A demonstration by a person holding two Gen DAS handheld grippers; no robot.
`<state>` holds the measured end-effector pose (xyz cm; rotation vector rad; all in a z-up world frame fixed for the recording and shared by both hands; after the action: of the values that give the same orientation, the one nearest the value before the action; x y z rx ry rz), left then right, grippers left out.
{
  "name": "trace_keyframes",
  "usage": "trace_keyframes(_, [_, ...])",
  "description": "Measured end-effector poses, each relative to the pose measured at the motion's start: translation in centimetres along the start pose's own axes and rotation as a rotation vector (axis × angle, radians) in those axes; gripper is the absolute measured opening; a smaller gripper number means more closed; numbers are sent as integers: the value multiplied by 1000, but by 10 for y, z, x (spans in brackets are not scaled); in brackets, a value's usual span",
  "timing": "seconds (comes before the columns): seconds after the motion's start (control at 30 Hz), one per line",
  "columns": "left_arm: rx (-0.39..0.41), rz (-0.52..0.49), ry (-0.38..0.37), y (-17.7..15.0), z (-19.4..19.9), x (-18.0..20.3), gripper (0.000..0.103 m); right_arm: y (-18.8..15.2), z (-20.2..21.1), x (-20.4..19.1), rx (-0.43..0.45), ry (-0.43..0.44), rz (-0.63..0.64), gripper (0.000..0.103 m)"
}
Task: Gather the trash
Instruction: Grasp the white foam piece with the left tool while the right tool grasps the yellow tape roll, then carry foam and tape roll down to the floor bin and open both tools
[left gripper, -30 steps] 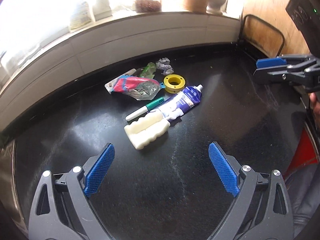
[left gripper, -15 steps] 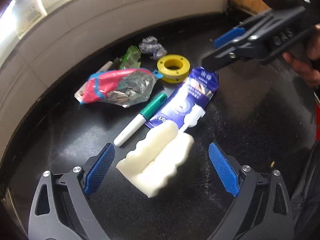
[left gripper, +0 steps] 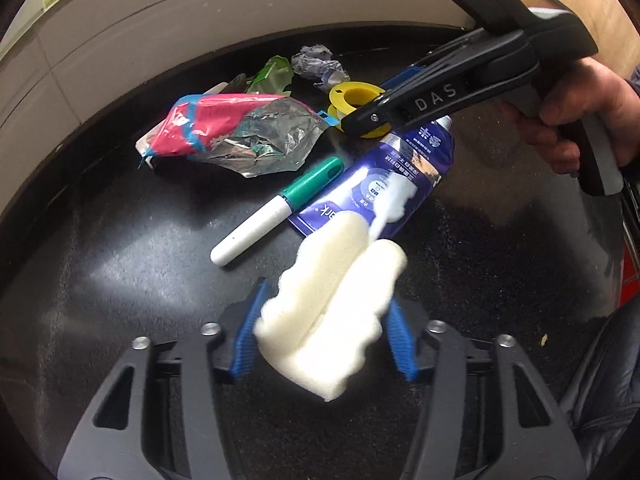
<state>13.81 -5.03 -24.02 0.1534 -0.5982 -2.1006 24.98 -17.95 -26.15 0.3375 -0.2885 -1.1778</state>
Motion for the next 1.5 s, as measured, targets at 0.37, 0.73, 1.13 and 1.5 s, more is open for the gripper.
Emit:
trace_keyframes(0.37, [70, 157, 141, -7, 65, 16, 38, -24, 83, 12, 119, -13, -49, 55])
trace_keyframes(0.73, [94, 352, 240, -36, 125, 46, 38, -96, 166, -13, 164, 14, -68, 55])
trace_keyframes(1.13, [118, 417, 313, -69, 159, 55, 38, -121, 193, -56, 190, 34, -11, 55])
trace_keyframes(1.5, [177, 597, 462, -131, 226, 22, 38, -97, 205, -149, 216, 156, 150, 55])
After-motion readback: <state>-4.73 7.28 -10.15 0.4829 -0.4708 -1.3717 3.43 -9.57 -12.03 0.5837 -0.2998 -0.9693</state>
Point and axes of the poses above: each gripper's, at about its wrist camera, not at the fingertips, and z roughly against the way its jaws point, x to its right, y to its top, the point moved 3 cm from there along -z, roughly the way its jaws point, and after that the axes turned 4 degrees about -y, right-handed, at the moved point
